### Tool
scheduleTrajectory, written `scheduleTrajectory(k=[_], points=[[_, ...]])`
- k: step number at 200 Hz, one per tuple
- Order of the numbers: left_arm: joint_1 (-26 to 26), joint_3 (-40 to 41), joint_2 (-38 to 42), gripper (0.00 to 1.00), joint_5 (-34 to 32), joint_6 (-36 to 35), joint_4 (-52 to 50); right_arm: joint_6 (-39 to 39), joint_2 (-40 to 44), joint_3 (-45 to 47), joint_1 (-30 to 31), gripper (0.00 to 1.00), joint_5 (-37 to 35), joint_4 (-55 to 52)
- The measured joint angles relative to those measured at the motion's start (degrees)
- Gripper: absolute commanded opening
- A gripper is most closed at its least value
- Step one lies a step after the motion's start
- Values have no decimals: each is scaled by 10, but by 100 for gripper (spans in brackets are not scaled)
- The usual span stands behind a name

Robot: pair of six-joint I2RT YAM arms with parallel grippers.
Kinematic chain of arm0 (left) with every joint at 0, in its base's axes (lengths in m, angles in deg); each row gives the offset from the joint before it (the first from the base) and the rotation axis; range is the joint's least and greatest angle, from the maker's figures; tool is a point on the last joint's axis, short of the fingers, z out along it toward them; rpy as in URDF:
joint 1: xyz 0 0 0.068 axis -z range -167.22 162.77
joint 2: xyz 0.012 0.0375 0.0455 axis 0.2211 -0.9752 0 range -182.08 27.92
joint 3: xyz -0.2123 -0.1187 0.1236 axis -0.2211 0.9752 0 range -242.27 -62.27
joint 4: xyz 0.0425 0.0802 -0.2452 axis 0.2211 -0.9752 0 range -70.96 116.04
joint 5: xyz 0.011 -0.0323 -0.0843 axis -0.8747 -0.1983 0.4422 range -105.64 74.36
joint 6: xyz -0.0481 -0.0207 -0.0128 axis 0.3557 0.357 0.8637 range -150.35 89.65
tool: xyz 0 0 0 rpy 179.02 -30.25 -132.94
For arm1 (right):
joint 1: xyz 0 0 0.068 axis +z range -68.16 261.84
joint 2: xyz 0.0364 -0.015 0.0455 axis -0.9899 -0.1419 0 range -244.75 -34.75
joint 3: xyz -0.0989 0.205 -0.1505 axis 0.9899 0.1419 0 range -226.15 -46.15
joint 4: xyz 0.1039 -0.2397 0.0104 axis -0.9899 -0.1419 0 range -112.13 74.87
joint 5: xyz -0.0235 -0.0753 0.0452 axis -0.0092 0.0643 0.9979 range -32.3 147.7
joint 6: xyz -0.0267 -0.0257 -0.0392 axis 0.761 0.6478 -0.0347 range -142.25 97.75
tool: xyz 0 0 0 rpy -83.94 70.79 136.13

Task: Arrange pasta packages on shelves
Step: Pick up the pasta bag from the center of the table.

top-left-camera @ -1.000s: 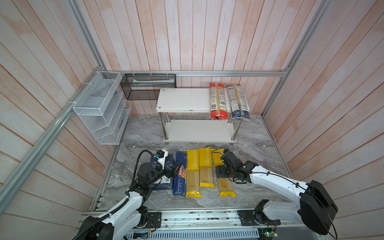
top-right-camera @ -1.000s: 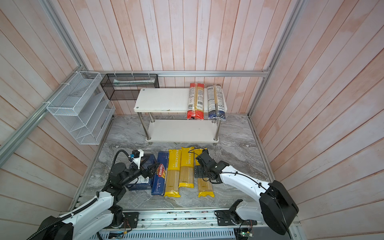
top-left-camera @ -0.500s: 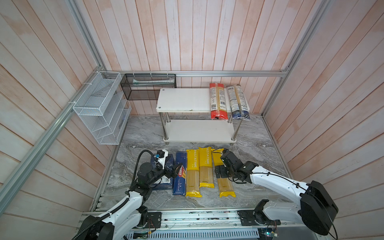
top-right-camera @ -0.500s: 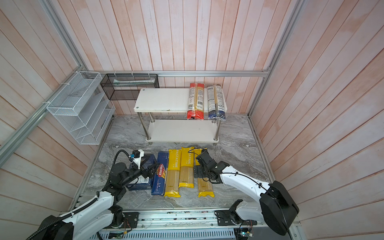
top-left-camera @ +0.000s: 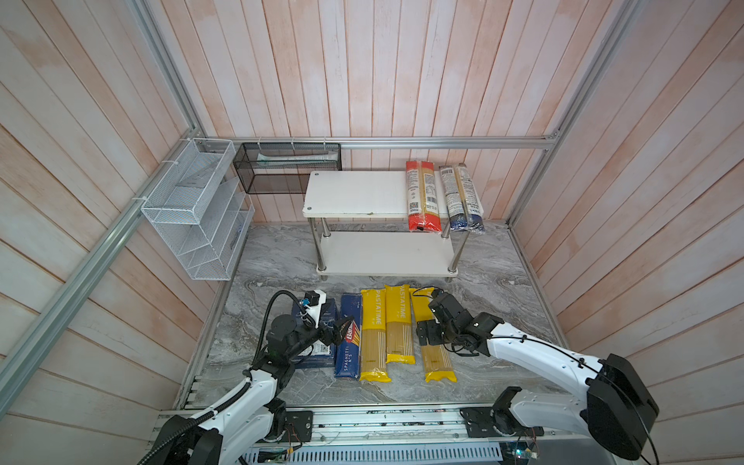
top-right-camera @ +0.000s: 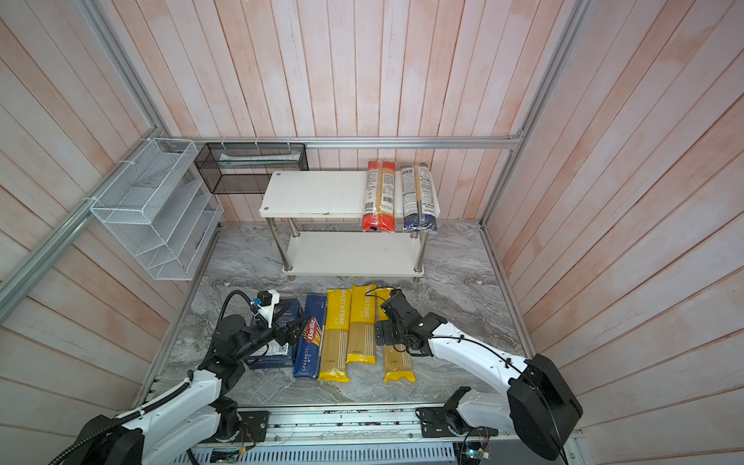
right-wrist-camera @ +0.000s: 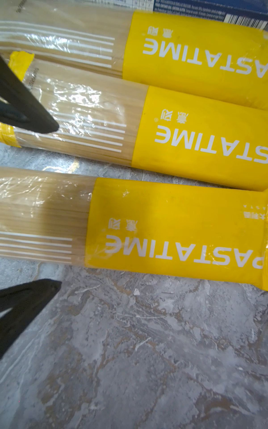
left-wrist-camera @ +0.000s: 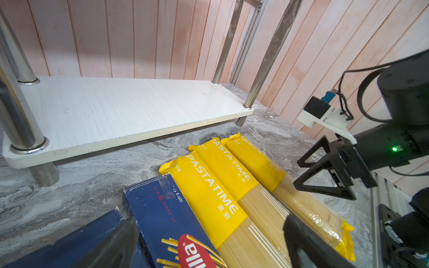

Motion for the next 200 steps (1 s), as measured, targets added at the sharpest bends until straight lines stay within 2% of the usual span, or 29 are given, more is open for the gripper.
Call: scheduleTrajectory(k=[123,200], points=[[3,0,-2,100,0,0,0,-7,-102,0,-2,98,-12,5],[3,0,0,100,-1,0,0,5,-131,0,-8,98,-17,35]])
